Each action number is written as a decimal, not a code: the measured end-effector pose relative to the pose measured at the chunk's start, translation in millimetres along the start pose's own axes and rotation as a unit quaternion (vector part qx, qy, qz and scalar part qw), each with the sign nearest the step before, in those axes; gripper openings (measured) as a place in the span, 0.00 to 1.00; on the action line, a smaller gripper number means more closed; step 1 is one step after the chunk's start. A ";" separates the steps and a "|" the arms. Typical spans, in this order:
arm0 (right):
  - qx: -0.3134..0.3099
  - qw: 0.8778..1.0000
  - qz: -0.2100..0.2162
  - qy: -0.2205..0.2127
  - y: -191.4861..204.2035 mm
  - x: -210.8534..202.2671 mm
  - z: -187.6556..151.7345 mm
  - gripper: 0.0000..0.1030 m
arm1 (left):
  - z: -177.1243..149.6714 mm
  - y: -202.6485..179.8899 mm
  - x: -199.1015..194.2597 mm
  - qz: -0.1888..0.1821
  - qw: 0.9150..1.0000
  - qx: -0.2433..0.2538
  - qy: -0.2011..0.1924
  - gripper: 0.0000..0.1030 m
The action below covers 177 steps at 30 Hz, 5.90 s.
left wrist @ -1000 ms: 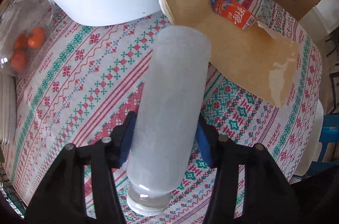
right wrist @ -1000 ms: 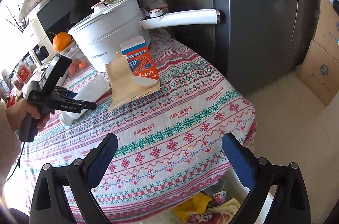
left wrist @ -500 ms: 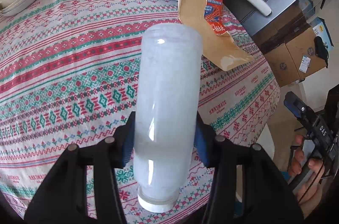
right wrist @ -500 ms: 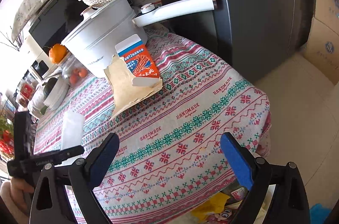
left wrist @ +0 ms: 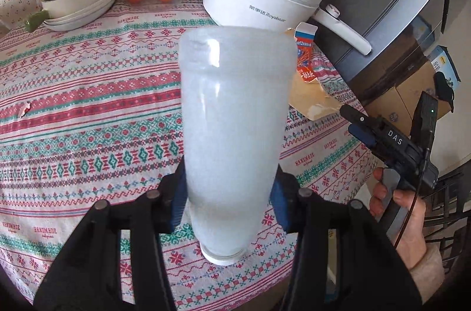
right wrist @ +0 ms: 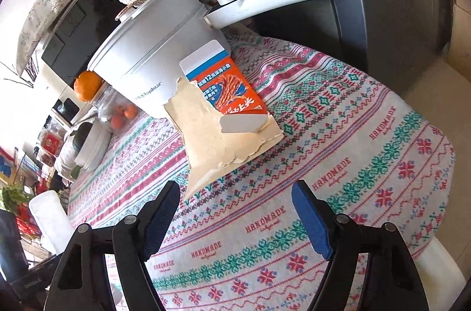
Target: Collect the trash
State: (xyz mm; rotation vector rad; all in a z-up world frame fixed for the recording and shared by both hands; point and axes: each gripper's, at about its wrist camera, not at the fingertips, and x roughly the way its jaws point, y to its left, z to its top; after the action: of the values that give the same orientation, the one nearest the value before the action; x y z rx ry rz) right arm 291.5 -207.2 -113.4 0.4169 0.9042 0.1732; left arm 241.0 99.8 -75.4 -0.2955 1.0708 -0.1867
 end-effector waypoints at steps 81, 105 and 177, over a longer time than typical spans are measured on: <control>0.043 0.983 -0.151 0.098 -134.1 -209.2 -118.6 0.29 | -138.2 -231.9 21.6 -0.109 0.970 0.215 0.039 0.49; 0.029 0.974 -0.214 0.067 -147.3 -241.0 -113.2 0.60 | -164.0 -259.2 81.0 -0.081 0.965 0.247 0.044 0.49; -0.148 0.955 -0.209 -0.150 30.7 -308.8 -205.6 0.86 | -225.9 -130.7 -158.3 0.119 0.967 0.095 -0.203 1.00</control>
State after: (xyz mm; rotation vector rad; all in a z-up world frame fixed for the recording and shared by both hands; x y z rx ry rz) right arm -59.0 -220.5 11.3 -0.0345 0.6346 -0.1424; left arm -33.7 -10.8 -1.4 -0.0259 0.6668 -0.0092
